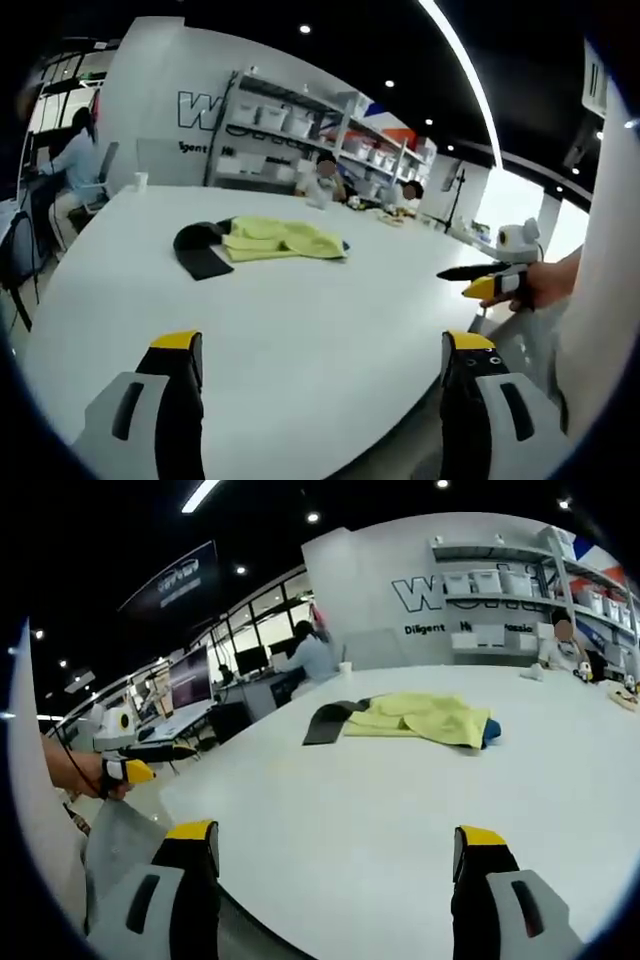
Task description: Fold the garment on the visible template until the final outline fits inside the template.
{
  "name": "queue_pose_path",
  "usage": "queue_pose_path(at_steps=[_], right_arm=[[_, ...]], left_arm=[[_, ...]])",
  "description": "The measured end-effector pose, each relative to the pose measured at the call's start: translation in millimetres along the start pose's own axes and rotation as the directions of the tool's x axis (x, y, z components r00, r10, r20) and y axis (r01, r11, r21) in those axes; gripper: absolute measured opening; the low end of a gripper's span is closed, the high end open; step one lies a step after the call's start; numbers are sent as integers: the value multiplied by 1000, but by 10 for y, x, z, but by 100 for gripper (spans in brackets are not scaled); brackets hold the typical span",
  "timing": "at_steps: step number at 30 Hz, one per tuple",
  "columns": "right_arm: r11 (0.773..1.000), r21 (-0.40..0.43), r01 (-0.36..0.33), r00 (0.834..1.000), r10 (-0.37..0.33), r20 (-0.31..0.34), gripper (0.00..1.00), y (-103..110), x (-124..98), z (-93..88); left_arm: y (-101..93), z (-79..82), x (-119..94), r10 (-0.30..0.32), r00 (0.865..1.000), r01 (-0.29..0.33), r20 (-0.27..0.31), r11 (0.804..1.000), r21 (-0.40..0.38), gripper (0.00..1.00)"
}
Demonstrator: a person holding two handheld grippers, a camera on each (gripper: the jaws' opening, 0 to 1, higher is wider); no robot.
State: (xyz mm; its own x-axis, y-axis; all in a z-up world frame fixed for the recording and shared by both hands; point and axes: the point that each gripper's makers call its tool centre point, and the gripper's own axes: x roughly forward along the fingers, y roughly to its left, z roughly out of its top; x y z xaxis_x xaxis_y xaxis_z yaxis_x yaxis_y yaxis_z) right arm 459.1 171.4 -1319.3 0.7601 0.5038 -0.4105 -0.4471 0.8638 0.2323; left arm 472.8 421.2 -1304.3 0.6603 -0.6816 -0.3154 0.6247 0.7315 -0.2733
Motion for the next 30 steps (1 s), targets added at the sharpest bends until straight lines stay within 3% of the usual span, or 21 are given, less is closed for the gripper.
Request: queue_pose_path(at_steps=[30], right_arm=[[1000, 12, 12, 1000, -12, -3, 93, -23, -6, -4]], left_arm=[[23, 4, -10, 13, 1000, -13, 3, 1000, -6, 99]])
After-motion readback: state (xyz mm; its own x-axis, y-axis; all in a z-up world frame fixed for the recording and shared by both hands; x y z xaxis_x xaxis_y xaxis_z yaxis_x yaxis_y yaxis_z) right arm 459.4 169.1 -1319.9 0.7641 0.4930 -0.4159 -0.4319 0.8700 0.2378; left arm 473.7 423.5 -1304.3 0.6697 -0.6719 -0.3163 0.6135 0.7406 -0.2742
